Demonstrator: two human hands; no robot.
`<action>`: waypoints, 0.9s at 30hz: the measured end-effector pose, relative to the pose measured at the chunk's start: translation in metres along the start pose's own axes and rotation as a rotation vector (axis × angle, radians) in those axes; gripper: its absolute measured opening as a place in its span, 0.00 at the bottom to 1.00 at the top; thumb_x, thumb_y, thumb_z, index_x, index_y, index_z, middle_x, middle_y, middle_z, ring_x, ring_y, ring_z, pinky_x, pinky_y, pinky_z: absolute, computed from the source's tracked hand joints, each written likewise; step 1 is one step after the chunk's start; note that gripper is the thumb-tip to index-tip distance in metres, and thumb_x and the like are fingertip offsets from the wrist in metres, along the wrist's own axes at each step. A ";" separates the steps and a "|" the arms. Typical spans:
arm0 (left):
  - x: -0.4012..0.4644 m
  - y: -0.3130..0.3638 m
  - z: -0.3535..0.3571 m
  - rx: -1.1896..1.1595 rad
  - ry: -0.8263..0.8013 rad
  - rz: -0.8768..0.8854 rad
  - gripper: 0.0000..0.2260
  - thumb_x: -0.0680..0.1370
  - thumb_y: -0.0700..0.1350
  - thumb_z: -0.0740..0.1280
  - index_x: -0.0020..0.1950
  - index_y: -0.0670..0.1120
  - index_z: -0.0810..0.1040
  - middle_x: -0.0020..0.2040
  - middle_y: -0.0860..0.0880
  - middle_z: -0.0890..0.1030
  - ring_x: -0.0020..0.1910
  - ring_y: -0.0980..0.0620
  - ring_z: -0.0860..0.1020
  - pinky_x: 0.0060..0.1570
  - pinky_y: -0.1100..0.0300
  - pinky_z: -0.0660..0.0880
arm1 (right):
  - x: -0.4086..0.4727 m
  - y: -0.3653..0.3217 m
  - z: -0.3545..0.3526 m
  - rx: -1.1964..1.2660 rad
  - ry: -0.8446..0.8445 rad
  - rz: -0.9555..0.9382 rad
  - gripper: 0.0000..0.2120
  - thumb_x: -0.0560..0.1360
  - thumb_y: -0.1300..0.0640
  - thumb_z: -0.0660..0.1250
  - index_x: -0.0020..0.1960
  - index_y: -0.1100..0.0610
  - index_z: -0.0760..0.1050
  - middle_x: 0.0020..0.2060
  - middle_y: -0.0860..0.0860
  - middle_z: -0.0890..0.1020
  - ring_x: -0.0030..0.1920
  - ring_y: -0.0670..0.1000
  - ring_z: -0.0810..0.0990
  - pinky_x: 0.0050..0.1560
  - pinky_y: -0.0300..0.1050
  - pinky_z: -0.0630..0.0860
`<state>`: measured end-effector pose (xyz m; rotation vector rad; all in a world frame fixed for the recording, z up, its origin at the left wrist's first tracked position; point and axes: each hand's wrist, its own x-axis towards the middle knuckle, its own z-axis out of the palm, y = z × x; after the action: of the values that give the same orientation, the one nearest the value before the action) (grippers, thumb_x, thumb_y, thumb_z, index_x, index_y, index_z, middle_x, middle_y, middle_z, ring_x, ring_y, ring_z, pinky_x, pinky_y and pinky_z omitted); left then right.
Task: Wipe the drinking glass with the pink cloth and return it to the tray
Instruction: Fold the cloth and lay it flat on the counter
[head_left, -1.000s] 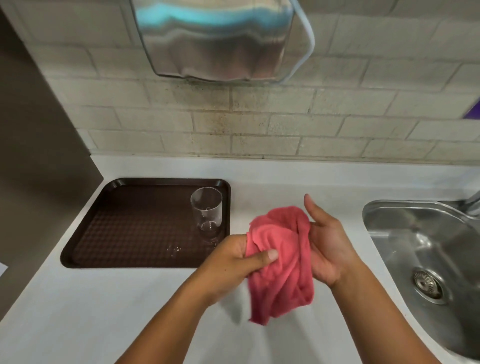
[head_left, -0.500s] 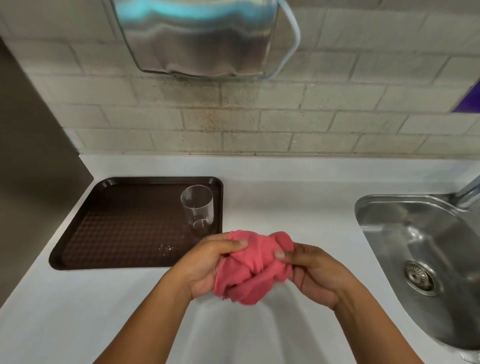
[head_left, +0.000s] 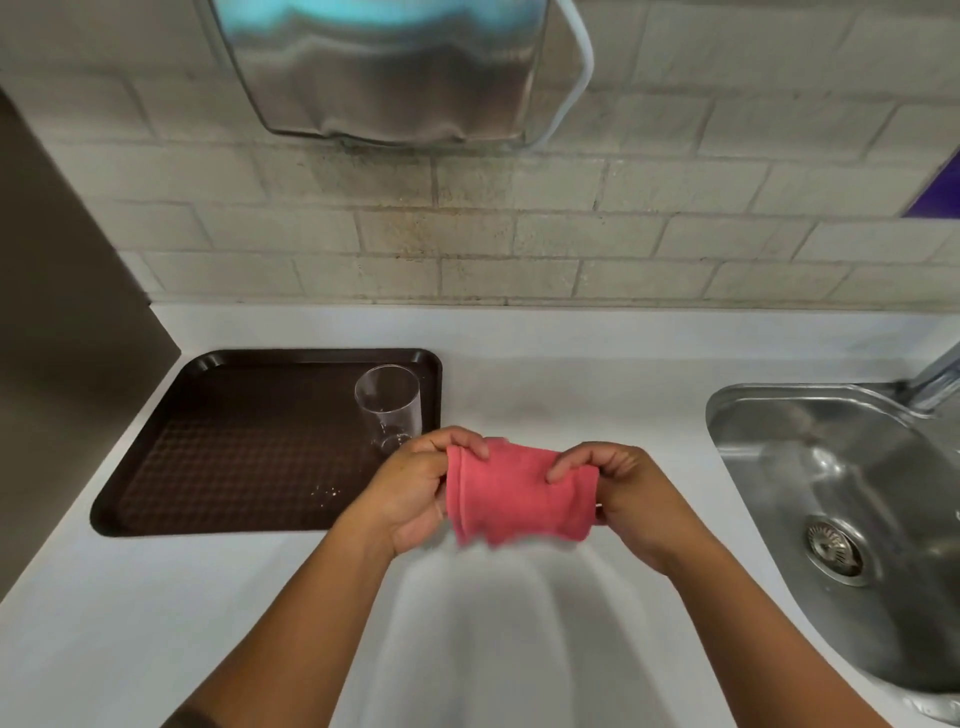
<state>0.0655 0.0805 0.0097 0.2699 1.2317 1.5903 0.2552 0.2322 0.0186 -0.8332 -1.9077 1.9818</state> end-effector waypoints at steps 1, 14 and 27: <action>0.003 -0.001 -0.002 -0.025 -0.001 -0.033 0.20 0.81 0.28 0.56 0.45 0.40 0.86 0.51 0.40 0.88 0.45 0.45 0.86 0.41 0.54 0.84 | 0.000 0.001 0.000 -0.037 0.012 0.020 0.32 0.71 0.82 0.49 0.37 0.55 0.85 0.41 0.49 0.89 0.39 0.49 0.86 0.33 0.42 0.79; 0.054 -0.030 -0.007 0.934 0.278 0.123 0.22 0.78 0.34 0.72 0.68 0.51 0.76 0.68 0.45 0.77 0.55 0.48 0.81 0.52 0.55 0.79 | 0.048 0.016 -0.002 -0.194 0.117 0.247 0.24 0.71 0.72 0.55 0.56 0.58 0.84 0.63 0.63 0.83 0.51 0.55 0.82 0.51 0.44 0.77; 0.058 -0.106 0.014 2.035 -0.007 0.217 0.34 0.88 0.50 0.58 0.88 0.40 0.46 0.89 0.39 0.46 0.88 0.39 0.44 0.86 0.43 0.48 | 0.051 0.102 0.043 -1.429 -0.033 -0.012 0.47 0.71 0.32 0.32 0.85 0.54 0.43 0.86 0.56 0.46 0.85 0.61 0.45 0.79 0.69 0.51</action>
<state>0.1134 0.1270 -0.0925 1.6234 2.4003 -0.1282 0.2104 0.2154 -0.0935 -0.9707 -3.1708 0.2971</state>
